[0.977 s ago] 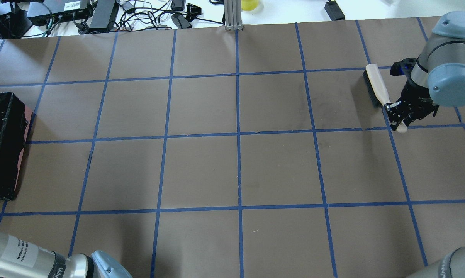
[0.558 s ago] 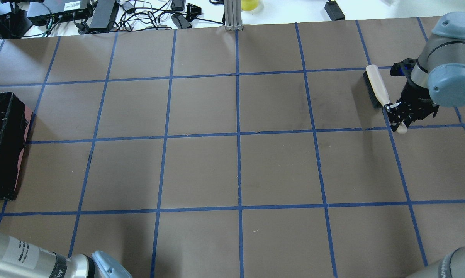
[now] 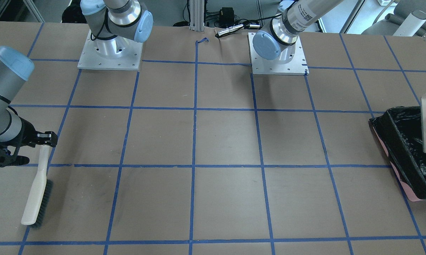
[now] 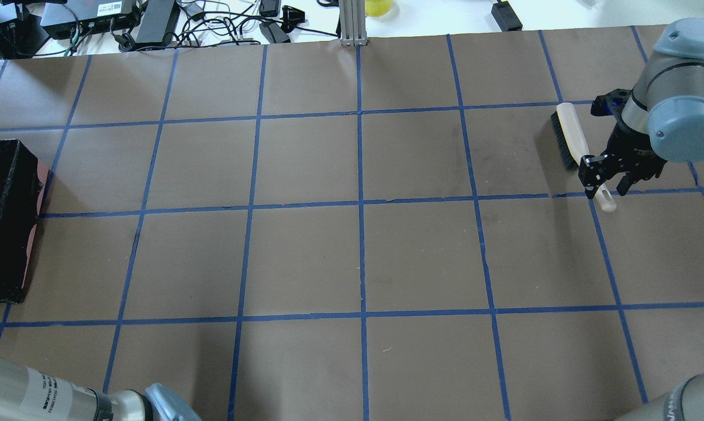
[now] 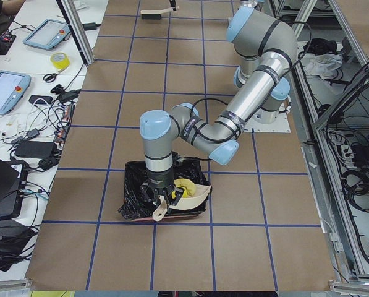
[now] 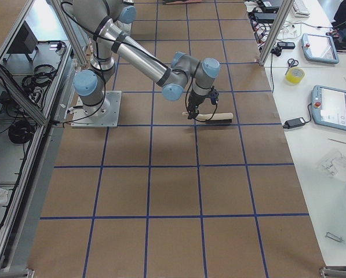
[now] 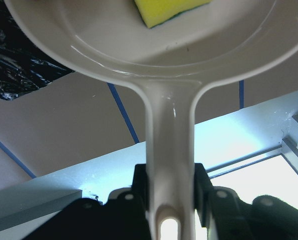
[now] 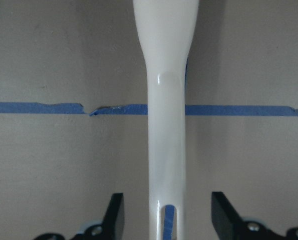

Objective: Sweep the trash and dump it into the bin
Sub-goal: 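Tip the dustpan over the black bin while the right gripper lowers the brush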

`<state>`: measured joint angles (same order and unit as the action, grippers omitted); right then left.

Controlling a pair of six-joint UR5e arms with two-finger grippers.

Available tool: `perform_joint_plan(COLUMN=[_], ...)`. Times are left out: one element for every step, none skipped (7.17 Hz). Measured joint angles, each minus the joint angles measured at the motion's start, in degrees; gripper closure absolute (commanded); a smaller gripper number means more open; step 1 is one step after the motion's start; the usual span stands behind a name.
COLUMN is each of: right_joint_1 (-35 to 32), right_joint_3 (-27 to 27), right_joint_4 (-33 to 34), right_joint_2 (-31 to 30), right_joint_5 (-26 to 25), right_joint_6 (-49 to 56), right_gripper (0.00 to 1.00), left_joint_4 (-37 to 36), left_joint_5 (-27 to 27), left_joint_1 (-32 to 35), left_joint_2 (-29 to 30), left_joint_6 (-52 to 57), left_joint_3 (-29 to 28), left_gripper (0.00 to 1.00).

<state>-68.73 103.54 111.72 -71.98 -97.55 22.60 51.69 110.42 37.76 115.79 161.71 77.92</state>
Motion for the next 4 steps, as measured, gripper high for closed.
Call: perform_joint_plan(right_joint_1=[0.0,0.0,0.0,0.0], right_joint_3=[0.0,0.0,-0.6,-2.6], right_joint_4=[0.0,0.0,-0.2,-2.6], right_joint_2=[-0.2,-0.5,-1.4,-3.3], right_joint_5=[0.0,0.0,0.0,0.1], right_joint_6=[0.0,0.0,0.0,0.2], right_gripper=[0.16,0.01,0.00,0.00], left_joint_4=[-2.9,-4.4,-5.7,-6.8], left_joint_5=[0.4,0.8,1.3,1.6], left_joint_1=[0.1,0.1,0.1,0.1], left_joint_2=[-1.4,-2.6,-3.5,-4.0], left_joint_6=[0.1,0.1,0.1,0.4], left_joint_3=[2.7,4.2,4.8,5.1], left_gripper=[1.00,1.00,1.00,1.00])
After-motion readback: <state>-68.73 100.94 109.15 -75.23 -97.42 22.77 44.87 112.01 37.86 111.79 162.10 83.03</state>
